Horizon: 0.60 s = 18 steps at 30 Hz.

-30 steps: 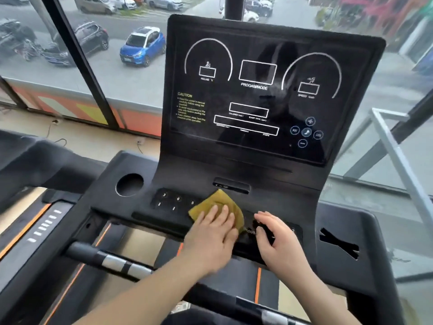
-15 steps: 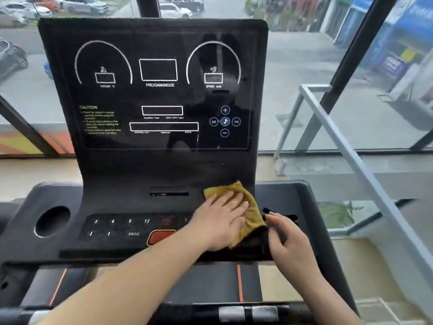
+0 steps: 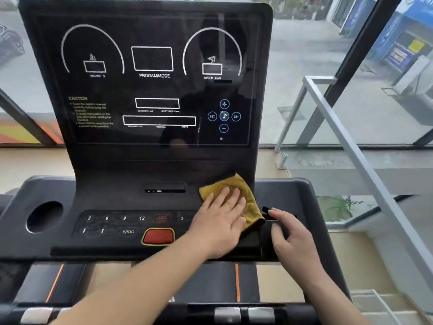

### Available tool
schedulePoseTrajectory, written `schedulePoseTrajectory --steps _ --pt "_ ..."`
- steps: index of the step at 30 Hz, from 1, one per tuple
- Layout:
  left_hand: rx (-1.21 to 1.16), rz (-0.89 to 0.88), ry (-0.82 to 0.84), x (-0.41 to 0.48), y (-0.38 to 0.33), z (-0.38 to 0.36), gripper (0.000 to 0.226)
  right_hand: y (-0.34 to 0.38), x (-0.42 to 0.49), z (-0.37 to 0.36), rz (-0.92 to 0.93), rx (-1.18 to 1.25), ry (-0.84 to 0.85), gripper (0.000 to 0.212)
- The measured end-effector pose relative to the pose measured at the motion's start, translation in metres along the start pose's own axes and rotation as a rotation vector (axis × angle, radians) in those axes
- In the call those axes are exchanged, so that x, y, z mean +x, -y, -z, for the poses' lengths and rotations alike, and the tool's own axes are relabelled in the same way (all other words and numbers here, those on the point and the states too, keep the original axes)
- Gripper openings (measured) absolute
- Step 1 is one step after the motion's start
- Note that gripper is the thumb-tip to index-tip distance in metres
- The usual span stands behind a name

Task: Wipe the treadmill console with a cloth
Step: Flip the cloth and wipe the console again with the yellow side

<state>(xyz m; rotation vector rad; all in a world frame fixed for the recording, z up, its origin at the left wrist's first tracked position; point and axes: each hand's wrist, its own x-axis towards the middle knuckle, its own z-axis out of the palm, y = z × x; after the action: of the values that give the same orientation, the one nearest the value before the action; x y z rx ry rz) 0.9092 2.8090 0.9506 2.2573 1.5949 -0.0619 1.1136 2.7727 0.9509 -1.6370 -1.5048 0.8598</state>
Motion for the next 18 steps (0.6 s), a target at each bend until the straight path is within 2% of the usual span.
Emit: schedulePoseTrajectory --steps 3,4,6,7,9,10,12,14,18 --pt "-0.063 -0.099 0.051 -0.026 -0.036 -0.02 0.066 -0.003 0.001 -0.008 0.015 0.0 -0.004 0.034" --pt "-0.068 -0.152 0.077 -0.028 -0.034 -0.02 0.067 -0.005 -0.001 -0.012 0.022 -0.014 -0.002 0.037" --pt "-0.224 -0.177 0.059 -0.024 -0.017 -0.002 0.058 -0.007 -0.007 -0.019 0.069 -0.059 0.01 0.045" --pt "-0.337 -0.139 -0.01 -0.022 -0.006 0.01 0.052 -0.005 -0.011 -0.024 0.124 -0.089 0.029 0.047" --pt "-0.446 -0.038 -0.248 -0.023 0.019 0.031 0.045 -0.001 -0.019 -0.038 0.272 -0.193 0.122 0.044" --pt "-0.447 -0.004 -0.365 -0.026 0.029 0.036 0.04 -0.001 -0.022 -0.046 0.344 -0.299 0.179 0.046" --pt "-0.458 0.021 -0.48 -0.039 0.046 0.033 0.03 -0.004 -0.017 -0.06 0.438 -0.582 0.253 0.053" --pt "-0.463 0.024 -0.482 -0.055 0.062 0.026 0.026 0.001 0.002 -0.069 0.394 -0.752 0.259 0.062" --pt "-0.441 0.054 -0.472 -0.079 0.094 0.026 0.026 0.02 0.04 -0.09 0.103 -0.859 0.259 0.074"
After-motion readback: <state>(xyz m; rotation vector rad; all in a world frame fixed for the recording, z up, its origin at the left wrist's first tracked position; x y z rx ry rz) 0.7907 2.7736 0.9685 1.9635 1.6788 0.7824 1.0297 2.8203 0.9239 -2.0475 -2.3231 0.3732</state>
